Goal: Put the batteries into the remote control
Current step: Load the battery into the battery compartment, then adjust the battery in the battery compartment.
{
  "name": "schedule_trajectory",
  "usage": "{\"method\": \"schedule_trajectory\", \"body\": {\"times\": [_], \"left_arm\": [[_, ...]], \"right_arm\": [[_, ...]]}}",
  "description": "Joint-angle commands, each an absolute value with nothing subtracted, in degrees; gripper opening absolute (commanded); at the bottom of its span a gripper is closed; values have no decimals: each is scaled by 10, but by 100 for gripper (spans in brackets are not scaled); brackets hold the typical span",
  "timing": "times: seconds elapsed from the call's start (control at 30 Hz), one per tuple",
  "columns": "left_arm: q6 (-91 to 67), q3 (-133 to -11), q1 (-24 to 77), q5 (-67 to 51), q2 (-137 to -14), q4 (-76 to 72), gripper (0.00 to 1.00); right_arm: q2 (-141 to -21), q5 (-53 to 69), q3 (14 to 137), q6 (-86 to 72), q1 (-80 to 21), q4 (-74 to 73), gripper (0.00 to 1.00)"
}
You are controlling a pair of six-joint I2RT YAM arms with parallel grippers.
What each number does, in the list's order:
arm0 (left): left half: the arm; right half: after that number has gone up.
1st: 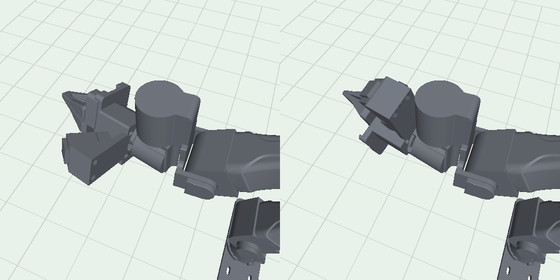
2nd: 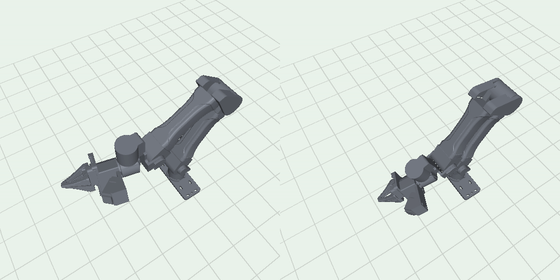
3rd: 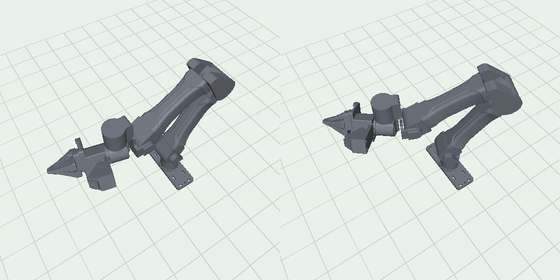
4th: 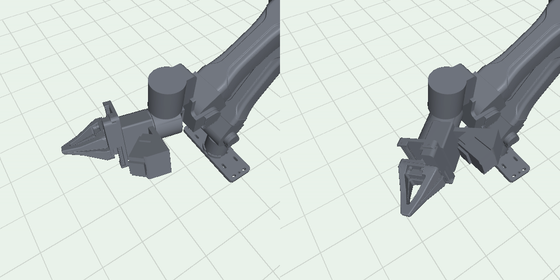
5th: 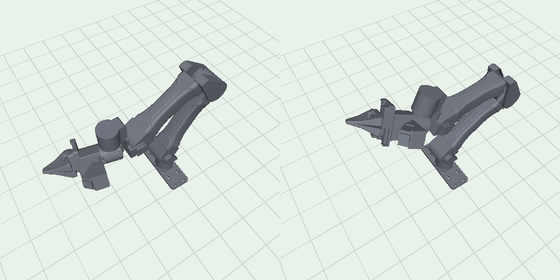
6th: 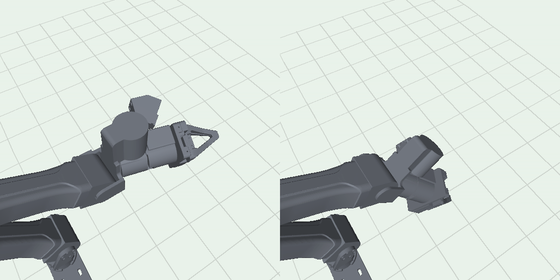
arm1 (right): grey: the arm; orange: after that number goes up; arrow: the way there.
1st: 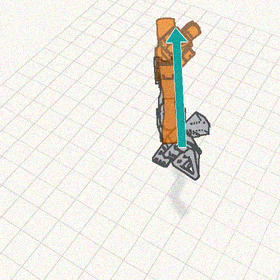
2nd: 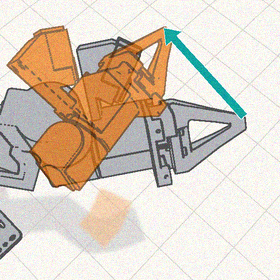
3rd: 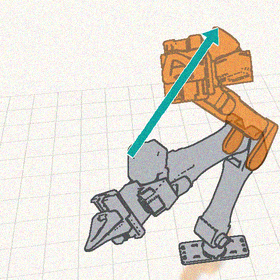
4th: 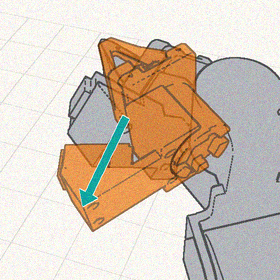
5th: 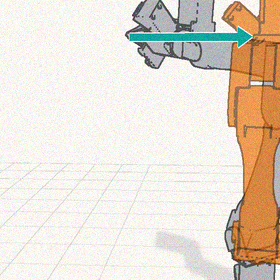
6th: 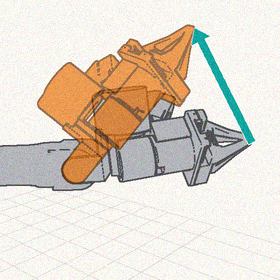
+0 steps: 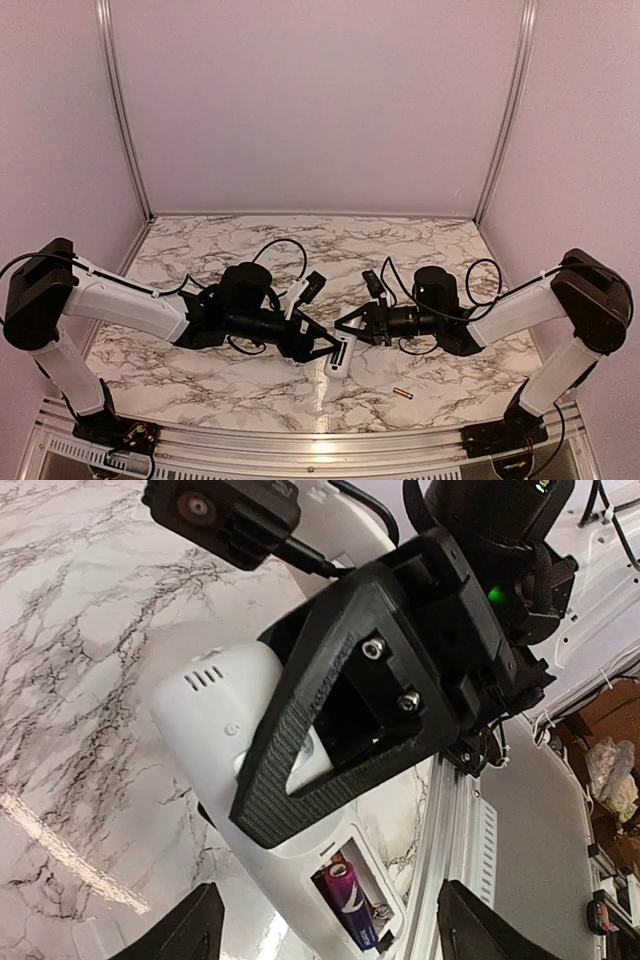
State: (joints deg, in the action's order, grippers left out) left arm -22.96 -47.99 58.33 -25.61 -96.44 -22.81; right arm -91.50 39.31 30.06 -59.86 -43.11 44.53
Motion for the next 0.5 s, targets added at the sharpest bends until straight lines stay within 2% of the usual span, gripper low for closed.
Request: {"method": "schedule_trajectory", "body": {"times": [0.0, 0.23, 0.47], "left_arm": [[-219, -480, 582, -136, -926, -183, 75], [-226, -535, 612, -9, -940, -75, 61], [-246, -573, 644, -19, -989, -64, 48]], "right_arm": [[-887, 341, 317, -558, -423, 341, 0], [-878, 295, 325, -558, -420, 296, 0], [-879, 271, 330, -561, -421, 277, 0]]}}
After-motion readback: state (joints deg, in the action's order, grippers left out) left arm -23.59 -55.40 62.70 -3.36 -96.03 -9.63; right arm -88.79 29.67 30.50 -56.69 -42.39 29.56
